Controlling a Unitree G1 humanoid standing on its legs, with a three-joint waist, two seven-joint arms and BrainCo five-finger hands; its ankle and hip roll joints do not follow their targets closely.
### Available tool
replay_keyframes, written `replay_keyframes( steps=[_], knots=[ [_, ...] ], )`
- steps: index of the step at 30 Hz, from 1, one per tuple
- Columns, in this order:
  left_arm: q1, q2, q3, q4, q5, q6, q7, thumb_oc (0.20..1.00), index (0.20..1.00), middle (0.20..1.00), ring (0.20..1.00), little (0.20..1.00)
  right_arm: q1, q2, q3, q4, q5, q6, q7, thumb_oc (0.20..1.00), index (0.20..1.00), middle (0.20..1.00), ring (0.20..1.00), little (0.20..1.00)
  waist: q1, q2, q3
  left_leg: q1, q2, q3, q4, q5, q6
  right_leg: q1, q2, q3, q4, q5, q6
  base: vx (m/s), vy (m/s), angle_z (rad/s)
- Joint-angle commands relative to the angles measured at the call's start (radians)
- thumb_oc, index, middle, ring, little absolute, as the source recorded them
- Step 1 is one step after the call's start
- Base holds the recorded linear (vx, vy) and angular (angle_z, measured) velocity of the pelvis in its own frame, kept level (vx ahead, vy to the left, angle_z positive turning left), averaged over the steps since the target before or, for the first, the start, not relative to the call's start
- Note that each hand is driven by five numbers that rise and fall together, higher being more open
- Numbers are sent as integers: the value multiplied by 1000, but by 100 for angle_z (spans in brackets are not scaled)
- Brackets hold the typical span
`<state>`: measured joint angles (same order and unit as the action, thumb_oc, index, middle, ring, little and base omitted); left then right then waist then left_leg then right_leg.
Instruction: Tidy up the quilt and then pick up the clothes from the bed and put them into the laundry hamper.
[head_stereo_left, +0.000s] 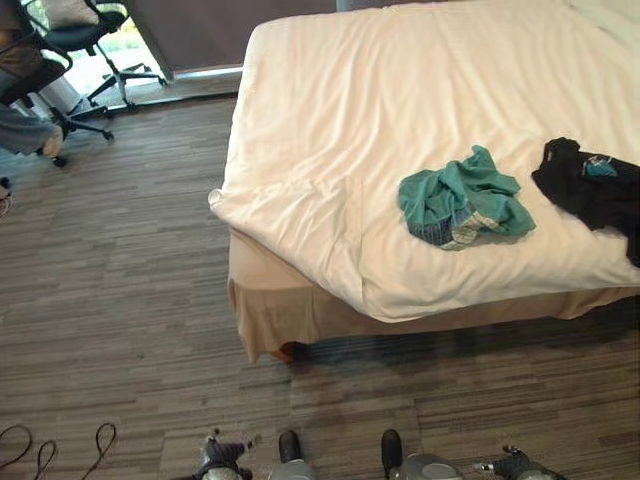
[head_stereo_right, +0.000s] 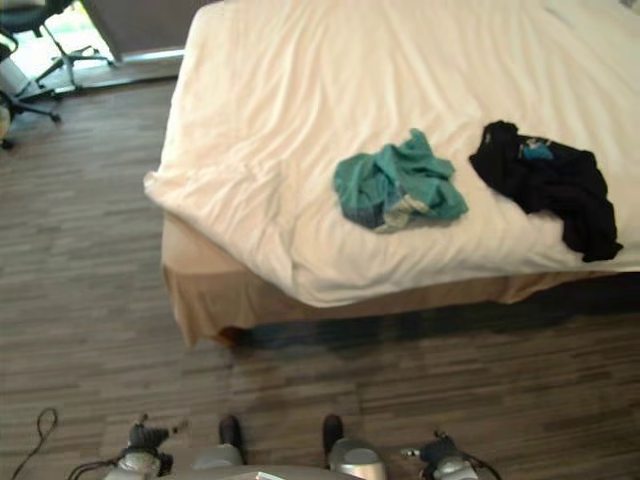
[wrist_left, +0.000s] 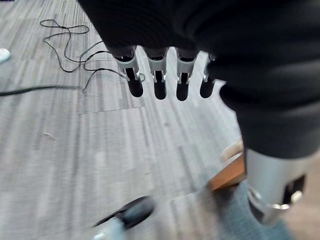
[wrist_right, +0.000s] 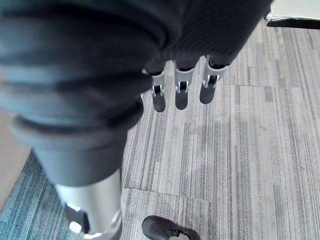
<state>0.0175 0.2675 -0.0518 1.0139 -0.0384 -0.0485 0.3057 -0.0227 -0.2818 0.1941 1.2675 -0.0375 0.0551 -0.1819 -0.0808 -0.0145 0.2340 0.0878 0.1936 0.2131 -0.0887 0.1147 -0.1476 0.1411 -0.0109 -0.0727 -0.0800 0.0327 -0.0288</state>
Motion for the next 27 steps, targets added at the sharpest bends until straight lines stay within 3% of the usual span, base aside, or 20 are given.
replay_keyframes(
  steps=[1,3,7,12,13,21,27],
  knots=[
    [-21,201,2,-220,63,-103,125,1000,1000,1000,1000,1000,72,14,-21,-8,13,-34,-30,1000,1000,1000,1000,1000,-8,25,-13,30,-19,41,1,-82,8,-49,-97,10,63,-151,137,81,77,-7],
    [-59,298,16,-376,118,-124,154,1000,1000,1000,1000,1000,93,13,-21,-17,15,-41,-21,1000,1000,1000,1000,1000,-15,25,-5,30,-25,45,1,-90,4,-53,-107,11,60,-145,149,46,67,18],
    [-167,397,-14,-527,216,-125,165,1000,1000,1000,1000,1000,91,-1,-16,-7,1,-34,-8,1000,1000,1000,1000,1000,-34,27,1,19,-29,60,1,-100,4,-80,-113,30,53,-128,160,-2,46,9],
    [-424,409,-135,-548,277,-81,173,1000,1000,1000,1000,1000,42,-28,10,-11,-11,-24,0,1000,1000,1000,1000,1000,-76,32,32,-22,-31,88,1,-102,11,-178,-109,77,73,-109,168,-92,35,-27],
    [-539,419,-191,-506,303,-57,179,1000,1000,1000,1000,1000,20,-40,25,-30,-4,-25,-3,1000,1000,1000,1000,1000,-96,30,52,-45,-31,100,1,-99,14,-228,-103,95,92,-105,171,-93,8,-32],
    [-938,464,-411,-180,398,40,212,1000,1000,1000,1000,1000,-39,-64,106,-74,5,-52,-30,1000,1000,1000,1000,1000,-140,13,128,-156,-21,137,9,-70,15,-397,-79,128,147,-81,185,-89,-15,-33],
    [-1077,477,-492,-5,434,81,236,1000,1000,1000,1000,1000,-52,-61,153,-47,-1,-64,-48,1000,1000,1000,1000,1000,-147,6,167,-207,-12,134,18,-55,12,-445,-79,120,154,-71,189,-36,-41,-12]
  ],
)
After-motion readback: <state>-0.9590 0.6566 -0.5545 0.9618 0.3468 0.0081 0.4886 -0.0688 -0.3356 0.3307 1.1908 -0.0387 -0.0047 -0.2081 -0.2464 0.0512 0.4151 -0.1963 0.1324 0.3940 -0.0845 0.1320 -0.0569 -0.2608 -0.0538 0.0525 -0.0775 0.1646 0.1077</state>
